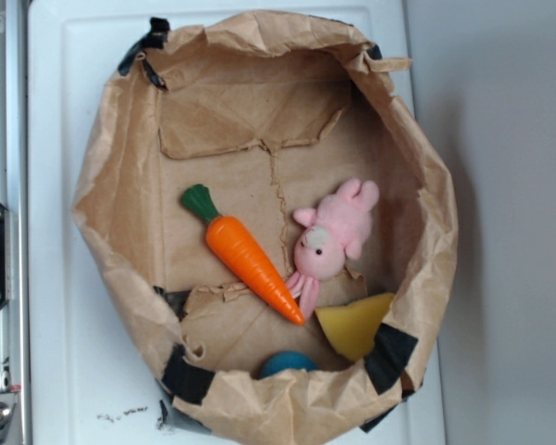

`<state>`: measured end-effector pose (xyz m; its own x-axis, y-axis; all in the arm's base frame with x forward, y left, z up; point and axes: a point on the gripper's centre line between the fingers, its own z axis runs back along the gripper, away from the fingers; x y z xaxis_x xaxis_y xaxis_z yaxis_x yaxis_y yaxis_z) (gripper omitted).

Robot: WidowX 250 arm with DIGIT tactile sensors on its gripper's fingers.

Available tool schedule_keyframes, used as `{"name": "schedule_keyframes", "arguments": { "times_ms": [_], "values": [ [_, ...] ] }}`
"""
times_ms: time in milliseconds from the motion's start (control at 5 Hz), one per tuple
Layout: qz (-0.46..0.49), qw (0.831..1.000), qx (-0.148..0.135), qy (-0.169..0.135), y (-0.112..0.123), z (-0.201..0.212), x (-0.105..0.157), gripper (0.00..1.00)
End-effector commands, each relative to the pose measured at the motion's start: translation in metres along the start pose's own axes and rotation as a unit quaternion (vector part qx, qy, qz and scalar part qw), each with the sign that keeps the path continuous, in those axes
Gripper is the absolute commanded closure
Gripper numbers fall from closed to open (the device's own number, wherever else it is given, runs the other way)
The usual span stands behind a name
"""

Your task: Grab the green sponge.

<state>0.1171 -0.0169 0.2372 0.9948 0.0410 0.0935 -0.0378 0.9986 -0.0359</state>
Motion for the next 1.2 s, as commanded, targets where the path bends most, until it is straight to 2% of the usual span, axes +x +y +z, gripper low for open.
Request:
{"name": "schedule_keyframes", "arguments": {
  "times_ms": [0, 200, 1000],
  "values": [
    [0.000, 1.000, 0.000, 0.000, 0.000, 0.000, 0.000, 0.00],
    [-0.014, 1.000, -0.006, 0.007, -0.007, -0.002, 0.021, 0.00],
    [-0.014, 1.000, -0.006, 0.007, -0.007, -0.002, 0.021, 0.00]
  ]
}}
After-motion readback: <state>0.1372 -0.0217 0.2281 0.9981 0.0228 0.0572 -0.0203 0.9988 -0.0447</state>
